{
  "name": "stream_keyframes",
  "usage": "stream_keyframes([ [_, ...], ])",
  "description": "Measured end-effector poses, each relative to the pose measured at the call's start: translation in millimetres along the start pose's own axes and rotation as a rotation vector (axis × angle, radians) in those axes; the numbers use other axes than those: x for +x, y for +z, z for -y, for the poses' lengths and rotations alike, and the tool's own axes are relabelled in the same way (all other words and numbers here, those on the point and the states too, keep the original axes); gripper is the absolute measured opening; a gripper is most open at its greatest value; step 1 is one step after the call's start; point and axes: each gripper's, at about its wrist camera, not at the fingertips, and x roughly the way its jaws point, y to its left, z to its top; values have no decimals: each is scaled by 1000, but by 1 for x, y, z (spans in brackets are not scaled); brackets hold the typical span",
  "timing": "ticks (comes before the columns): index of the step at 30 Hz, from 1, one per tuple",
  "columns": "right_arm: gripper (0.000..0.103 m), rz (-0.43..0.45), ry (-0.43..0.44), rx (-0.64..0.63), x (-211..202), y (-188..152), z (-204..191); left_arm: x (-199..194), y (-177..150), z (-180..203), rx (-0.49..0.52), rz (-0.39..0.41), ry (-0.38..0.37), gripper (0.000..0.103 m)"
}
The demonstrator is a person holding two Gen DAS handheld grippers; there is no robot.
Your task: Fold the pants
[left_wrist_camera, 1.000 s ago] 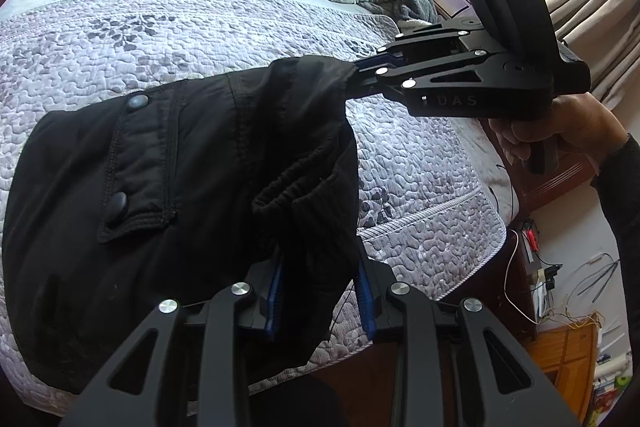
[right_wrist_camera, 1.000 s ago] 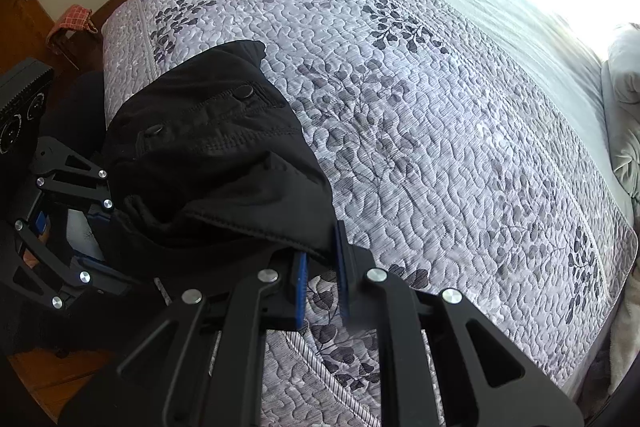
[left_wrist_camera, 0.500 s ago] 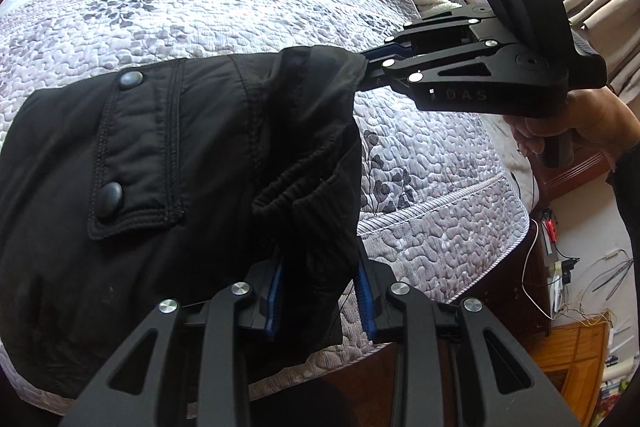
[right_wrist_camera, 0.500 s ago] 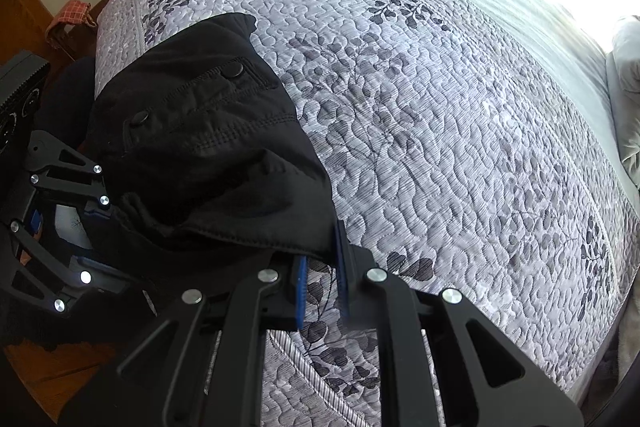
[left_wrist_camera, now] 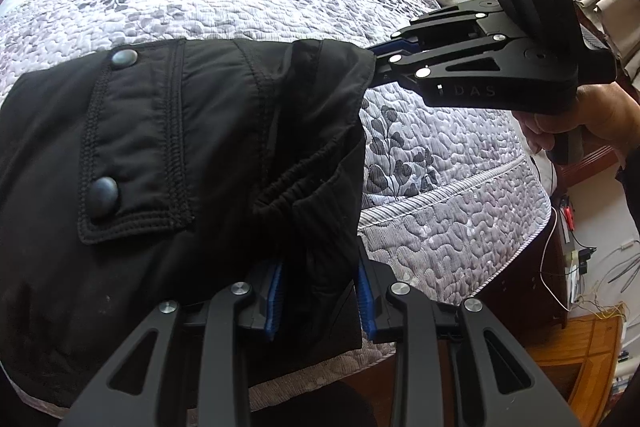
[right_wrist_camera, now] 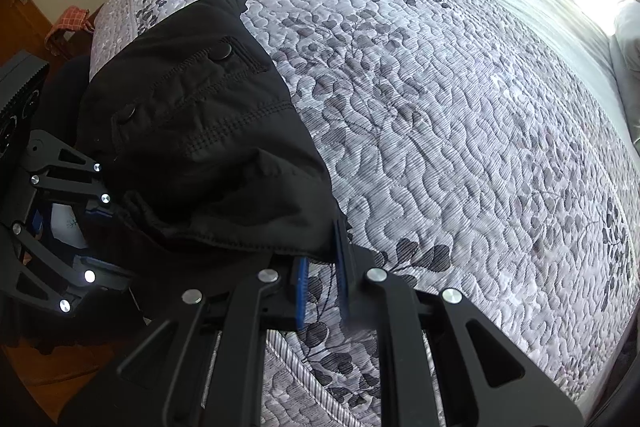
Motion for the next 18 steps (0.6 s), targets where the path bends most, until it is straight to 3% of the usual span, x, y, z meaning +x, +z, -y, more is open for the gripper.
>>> stream_keyframes([
  [10, 16, 20, -13, 68, 0, -8, 0, 6, -4, 5, 41, 5, 43, 32],
  [13, 25, 21, -35, 119, -5, -18, 1, 10, -6, 12, 64, -4, 46, 43],
  [15, 26, 23, -47, 170, -11, -27, 3, 10, -9, 16, 94, -11, 13, 59],
  [18, 27, 55, -59, 289, -28, -42, 8, 2, -14, 16, 115, 7, -59, 67],
])
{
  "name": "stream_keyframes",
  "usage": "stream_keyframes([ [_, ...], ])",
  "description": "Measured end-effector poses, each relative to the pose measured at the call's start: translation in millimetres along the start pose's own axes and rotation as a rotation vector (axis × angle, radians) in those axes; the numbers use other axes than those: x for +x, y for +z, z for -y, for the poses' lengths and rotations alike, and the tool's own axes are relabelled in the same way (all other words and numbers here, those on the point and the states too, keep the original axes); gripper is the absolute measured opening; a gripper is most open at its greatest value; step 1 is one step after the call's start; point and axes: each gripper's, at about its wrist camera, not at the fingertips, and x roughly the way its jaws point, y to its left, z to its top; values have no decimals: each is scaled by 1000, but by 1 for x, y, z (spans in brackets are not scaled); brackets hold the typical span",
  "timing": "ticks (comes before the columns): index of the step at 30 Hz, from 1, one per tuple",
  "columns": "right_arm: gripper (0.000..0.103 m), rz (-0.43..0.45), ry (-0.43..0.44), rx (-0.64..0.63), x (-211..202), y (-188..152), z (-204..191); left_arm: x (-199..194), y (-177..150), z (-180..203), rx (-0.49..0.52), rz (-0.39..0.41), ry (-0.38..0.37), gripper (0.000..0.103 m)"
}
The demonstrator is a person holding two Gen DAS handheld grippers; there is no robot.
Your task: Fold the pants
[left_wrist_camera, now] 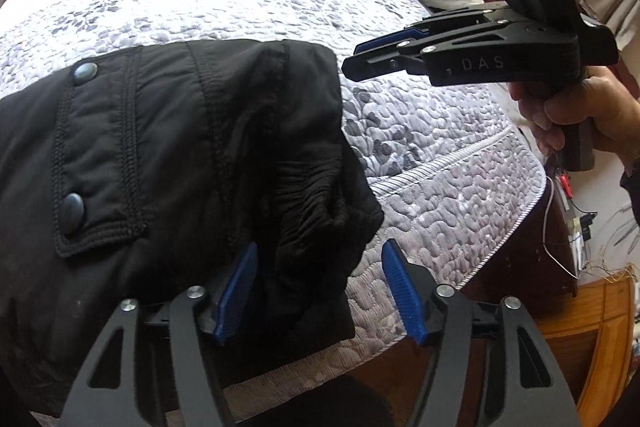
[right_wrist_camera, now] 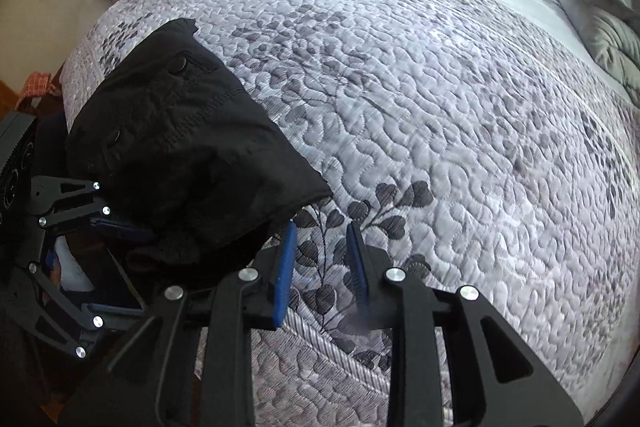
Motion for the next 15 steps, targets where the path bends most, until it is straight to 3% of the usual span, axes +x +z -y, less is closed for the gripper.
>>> stream_keyframes([
  [2, 28, 71, 23, 92, -17, -6, 2, -16, -4, -9, -37, 19, -100, 73],
  [6, 28, 228, 136, 197, -35, -7, -20, -62, -16, -45, -120, 95, -204, 81],
  [8, 37, 283, 197, 242, -27, -1, -32, -86, -20, -69, -167, 142, -238, 84],
  [9, 41, 295, 219, 267, -20, 2, -35, -98, -21, -83, -189, 169, -238, 88],
  [13, 37, 285, 274, 398, 23, -6, -29, -122, -26, -140, -256, 221, -179, 91],
  [15, 20, 247, 293, 480, 44, -22, -18, -122, -26, -165, -287, 199, -135, 91],
])
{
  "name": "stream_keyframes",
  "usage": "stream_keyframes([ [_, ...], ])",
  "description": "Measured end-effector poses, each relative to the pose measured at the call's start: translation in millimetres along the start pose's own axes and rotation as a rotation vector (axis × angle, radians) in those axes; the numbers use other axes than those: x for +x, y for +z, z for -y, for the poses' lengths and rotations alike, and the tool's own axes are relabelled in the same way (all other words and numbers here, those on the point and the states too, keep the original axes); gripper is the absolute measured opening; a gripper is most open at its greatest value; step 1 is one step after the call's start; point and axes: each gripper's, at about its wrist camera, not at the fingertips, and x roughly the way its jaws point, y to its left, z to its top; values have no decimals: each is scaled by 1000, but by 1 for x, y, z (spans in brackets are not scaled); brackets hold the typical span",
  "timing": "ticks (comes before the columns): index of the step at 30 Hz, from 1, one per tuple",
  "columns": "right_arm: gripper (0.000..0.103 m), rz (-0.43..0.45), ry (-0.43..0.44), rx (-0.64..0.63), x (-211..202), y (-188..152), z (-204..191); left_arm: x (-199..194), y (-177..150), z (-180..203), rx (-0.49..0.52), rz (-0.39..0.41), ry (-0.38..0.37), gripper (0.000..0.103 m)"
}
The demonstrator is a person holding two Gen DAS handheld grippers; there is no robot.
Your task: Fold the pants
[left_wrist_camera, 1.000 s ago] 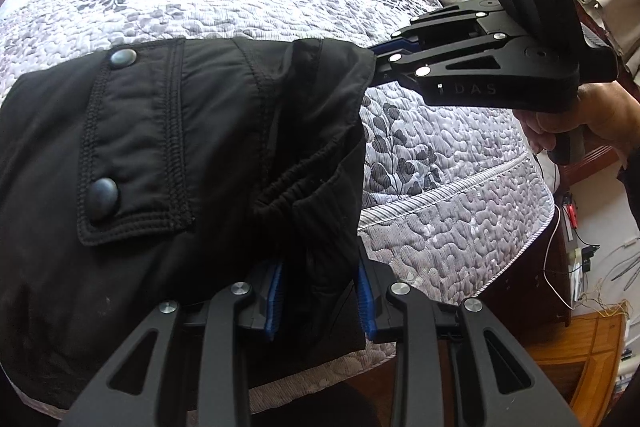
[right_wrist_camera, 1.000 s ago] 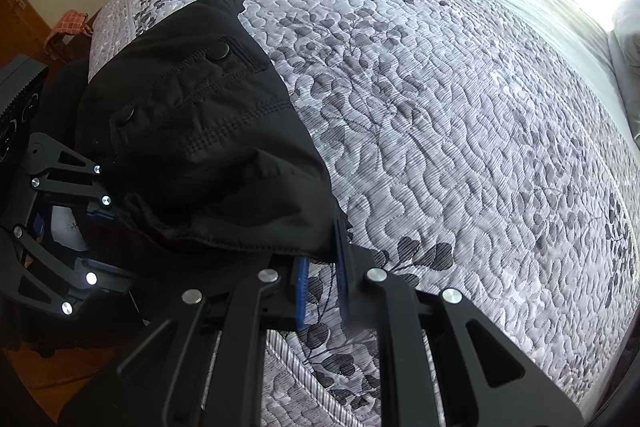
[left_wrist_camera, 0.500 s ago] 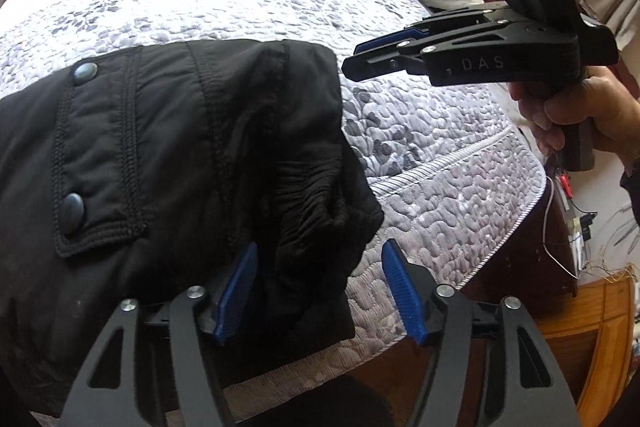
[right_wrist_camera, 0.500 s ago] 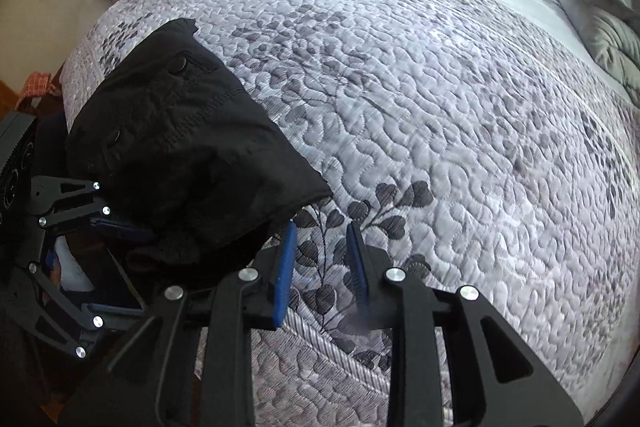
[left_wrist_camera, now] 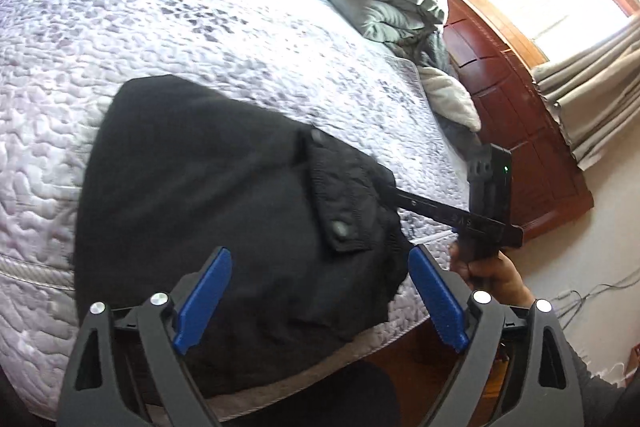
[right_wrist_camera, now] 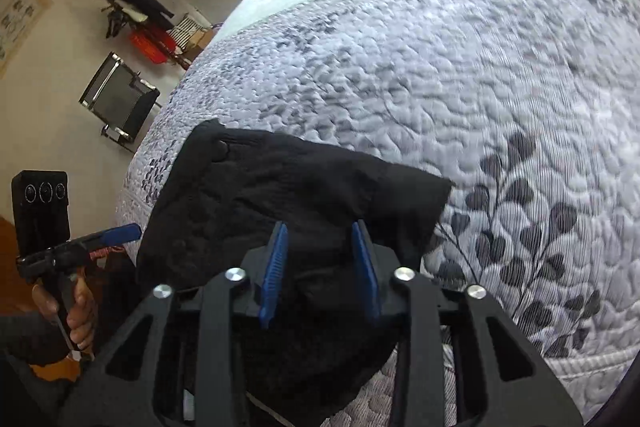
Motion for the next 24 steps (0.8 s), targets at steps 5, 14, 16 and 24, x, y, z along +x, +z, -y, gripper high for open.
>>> stream_keyframes([
  [5, 28, 97, -19, 107, -33, -25, 1, 3, 10, -37, -56, -26, -3, 90],
  [14, 26, 127, 12, 142, -26, -83, -39, -5, 5, -43, -93, 4, -91, 92],
  [16, 5, 132, 4, 224, -18, -100, -18, 2, 3, -49, -111, -15, -91, 93],
  [24, 37, 174, -39, 231, -46, -93, -37, -16, 2, -59, -130, 5, -139, 93],
])
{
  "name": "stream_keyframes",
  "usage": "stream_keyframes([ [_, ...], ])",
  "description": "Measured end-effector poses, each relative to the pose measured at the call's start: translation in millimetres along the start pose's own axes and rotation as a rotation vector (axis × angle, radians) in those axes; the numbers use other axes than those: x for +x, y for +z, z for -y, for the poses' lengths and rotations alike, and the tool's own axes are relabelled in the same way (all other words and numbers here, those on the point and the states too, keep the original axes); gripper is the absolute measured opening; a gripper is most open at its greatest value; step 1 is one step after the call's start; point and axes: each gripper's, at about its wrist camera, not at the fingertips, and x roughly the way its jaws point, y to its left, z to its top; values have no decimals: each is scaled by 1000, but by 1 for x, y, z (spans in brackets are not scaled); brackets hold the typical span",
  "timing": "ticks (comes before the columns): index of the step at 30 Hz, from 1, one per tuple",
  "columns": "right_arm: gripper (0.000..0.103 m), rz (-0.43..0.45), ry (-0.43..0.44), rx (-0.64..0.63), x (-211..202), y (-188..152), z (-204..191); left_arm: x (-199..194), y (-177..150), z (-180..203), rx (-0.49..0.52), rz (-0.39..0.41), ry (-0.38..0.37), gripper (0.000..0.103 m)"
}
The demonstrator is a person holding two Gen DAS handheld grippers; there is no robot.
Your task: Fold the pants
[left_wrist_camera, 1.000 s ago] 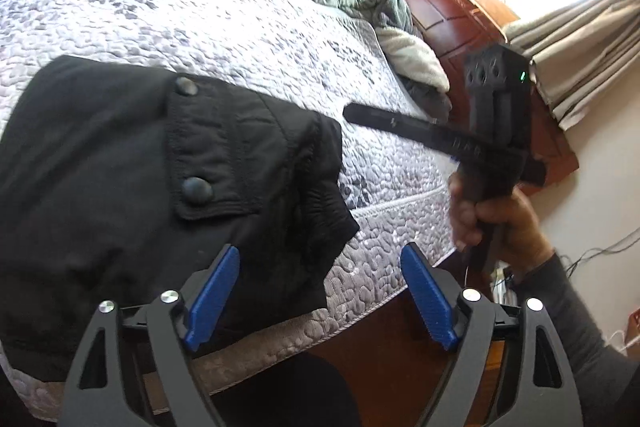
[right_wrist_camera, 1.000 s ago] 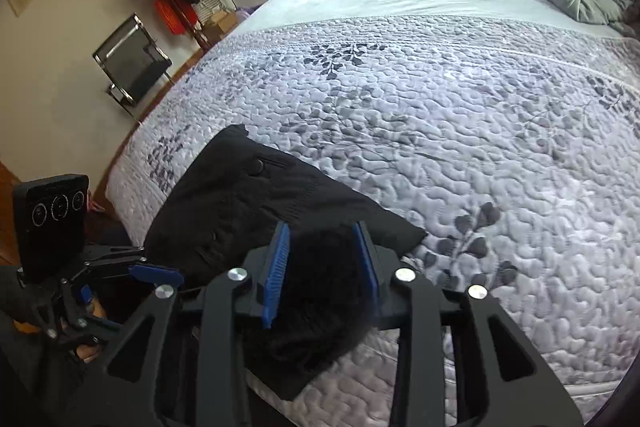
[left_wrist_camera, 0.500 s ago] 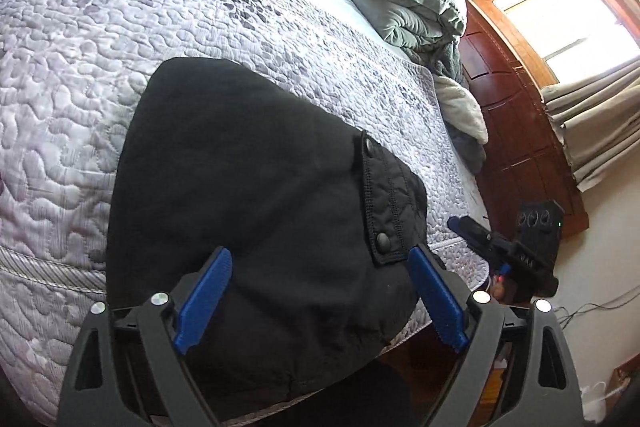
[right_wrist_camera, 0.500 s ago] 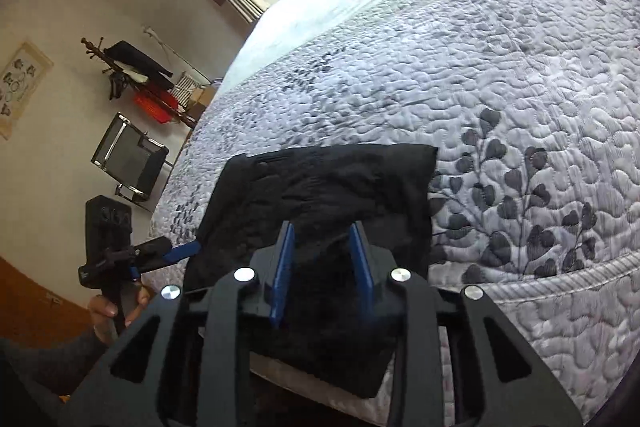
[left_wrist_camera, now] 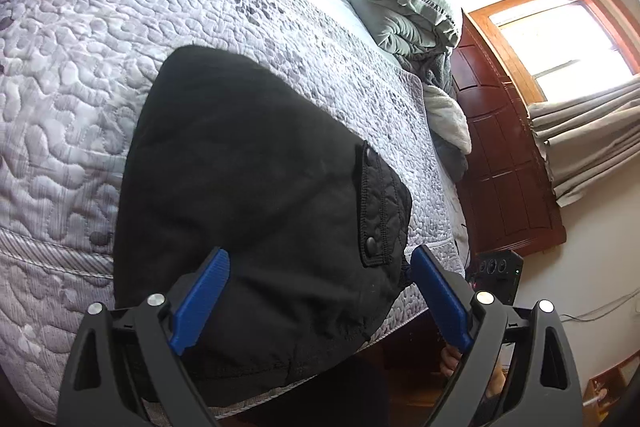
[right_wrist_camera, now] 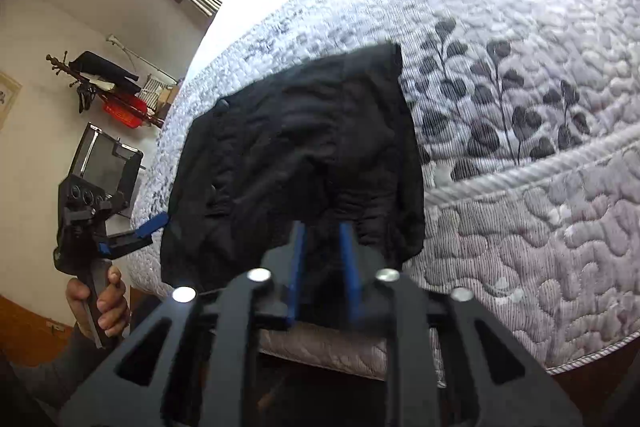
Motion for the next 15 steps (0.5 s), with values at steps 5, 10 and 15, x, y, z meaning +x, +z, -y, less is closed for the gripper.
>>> stream_keyframes([
  [5, 38, 95, 40, 20, -7, 49, -16, -29, 14, -9, -30, 53, -7, 94],
  [10, 38, 35, 54, 69, 38, 80, 0, -38, 26, -27, -63, 60, 19, 94],
  [15, 1, -37, 21, 150, 68, 69, 47, -32, 36, -49, -77, 37, 60, 94],
])
